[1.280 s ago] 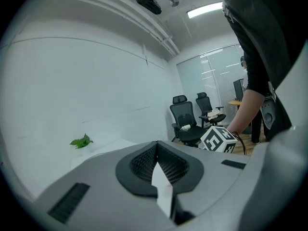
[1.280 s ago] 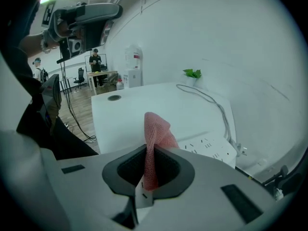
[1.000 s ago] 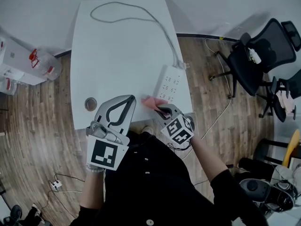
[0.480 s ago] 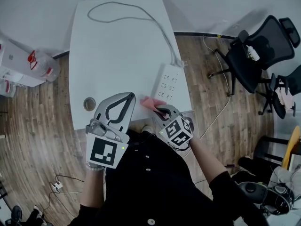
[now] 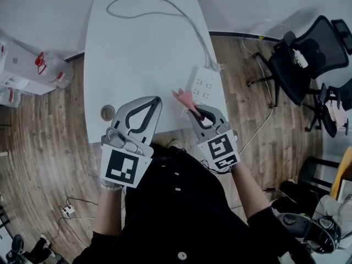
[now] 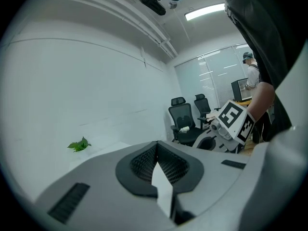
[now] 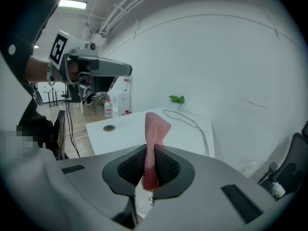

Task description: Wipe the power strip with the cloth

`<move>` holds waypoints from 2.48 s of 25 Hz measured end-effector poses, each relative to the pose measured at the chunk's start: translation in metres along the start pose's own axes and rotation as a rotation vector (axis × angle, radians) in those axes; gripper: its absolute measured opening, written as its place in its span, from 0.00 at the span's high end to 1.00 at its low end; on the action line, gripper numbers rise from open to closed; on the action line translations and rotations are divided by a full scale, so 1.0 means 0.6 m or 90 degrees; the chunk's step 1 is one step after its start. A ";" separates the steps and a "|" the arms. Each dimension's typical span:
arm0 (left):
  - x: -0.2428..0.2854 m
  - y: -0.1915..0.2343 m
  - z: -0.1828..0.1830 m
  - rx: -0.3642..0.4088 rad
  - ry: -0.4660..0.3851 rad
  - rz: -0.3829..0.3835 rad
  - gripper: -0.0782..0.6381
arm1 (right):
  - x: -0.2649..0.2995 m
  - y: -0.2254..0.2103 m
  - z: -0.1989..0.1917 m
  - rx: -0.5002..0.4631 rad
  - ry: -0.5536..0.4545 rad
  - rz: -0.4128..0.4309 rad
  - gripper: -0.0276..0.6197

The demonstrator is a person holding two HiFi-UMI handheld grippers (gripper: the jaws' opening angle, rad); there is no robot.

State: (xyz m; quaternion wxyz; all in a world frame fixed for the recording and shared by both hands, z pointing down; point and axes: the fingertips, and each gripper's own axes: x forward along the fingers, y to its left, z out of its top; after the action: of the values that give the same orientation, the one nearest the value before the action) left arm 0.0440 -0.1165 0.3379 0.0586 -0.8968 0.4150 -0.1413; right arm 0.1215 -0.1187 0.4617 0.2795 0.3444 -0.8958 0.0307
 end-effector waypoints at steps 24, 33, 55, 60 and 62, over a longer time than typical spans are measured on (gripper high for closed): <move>-0.023 -0.011 0.042 0.041 -0.032 -0.020 0.87 | -0.121 -0.042 0.158 0.025 -0.150 -0.108 0.87; -0.023 -0.013 0.041 0.043 -0.034 -0.028 0.87 | -0.126 -0.043 0.161 0.020 -0.152 -0.120 0.87; -0.026 -0.015 0.045 0.052 -0.039 -0.034 0.87 | -0.124 -0.028 0.175 0.004 -0.155 -0.116 0.87; -0.026 -0.014 0.046 0.055 -0.045 -0.034 0.87 | -0.122 -0.027 0.175 0.003 -0.154 -0.118 0.87; -0.026 -0.015 0.047 0.055 -0.045 -0.034 0.87 | -0.123 -0.027 0.175 0.001 -0.153 -0.117 0.87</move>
State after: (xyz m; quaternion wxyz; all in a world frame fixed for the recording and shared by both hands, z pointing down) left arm 0.0493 -0.0992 0.3095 0.1080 -0.9087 0.3820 -0.1291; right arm 0.1262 -0.1127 0.3327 0.1713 0.4263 -0.8875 -0.0356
